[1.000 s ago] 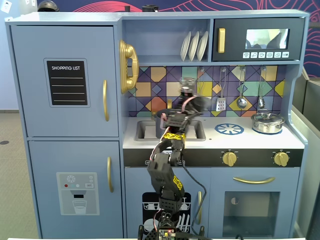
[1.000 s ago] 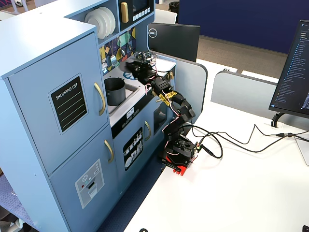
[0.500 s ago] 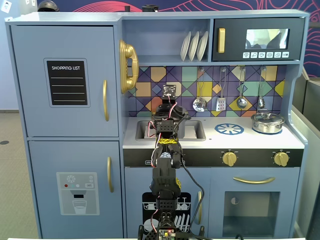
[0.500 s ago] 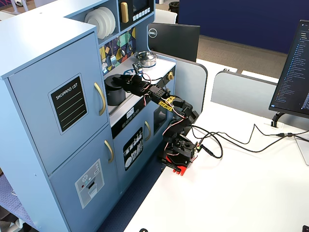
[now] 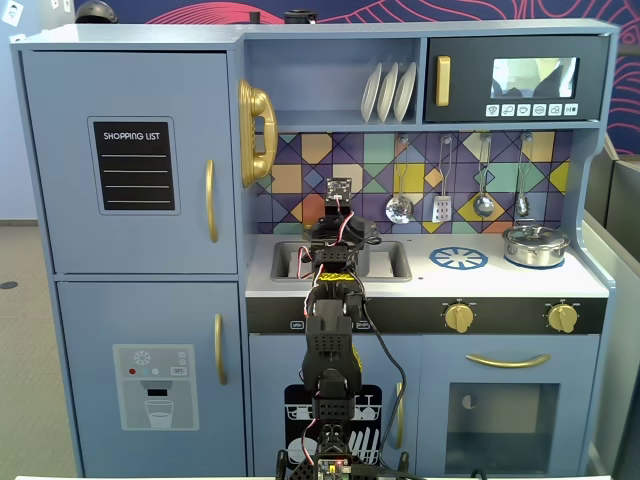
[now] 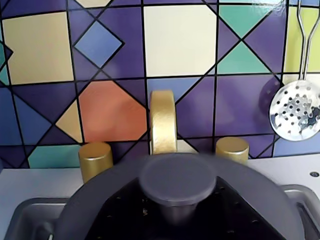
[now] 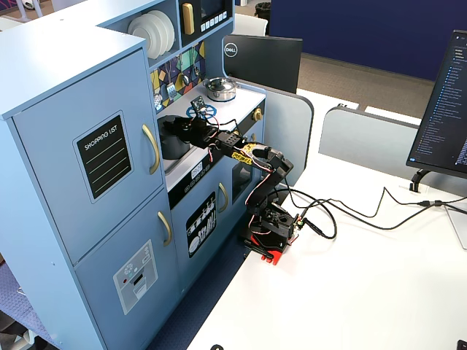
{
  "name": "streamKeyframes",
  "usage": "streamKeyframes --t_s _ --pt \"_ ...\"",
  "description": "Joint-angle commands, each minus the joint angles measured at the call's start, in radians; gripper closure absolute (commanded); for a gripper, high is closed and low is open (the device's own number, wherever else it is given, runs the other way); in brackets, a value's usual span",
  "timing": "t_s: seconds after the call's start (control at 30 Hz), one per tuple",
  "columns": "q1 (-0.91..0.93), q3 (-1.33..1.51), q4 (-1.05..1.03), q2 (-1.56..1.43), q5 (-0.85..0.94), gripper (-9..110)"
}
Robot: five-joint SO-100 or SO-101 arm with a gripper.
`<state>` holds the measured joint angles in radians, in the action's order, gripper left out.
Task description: Pick up the lid from the counter and put it on the gray recipient
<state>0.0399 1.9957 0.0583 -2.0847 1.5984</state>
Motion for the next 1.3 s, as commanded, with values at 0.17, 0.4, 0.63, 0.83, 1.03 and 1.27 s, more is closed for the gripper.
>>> streamKeyframes --t_s 0.17,0.4,0.63,0.83,1.03,1.27 --pt "0.003 0.000 0.026 -0.046 0.021 95" --pt "0.009 -0.041 -0.233 -0.270 0.057 76" --pt "0.002 -0.091 -0.976 -0.620 0.078 101" --pt "0.043 0.236 -1.186 -0.773 -0.011 101" --pt "0.028 0.741 -1.109 -0.917 0.008 101" --pt "-0.011 0.985 -1.350 -1.092 -0.107 101"
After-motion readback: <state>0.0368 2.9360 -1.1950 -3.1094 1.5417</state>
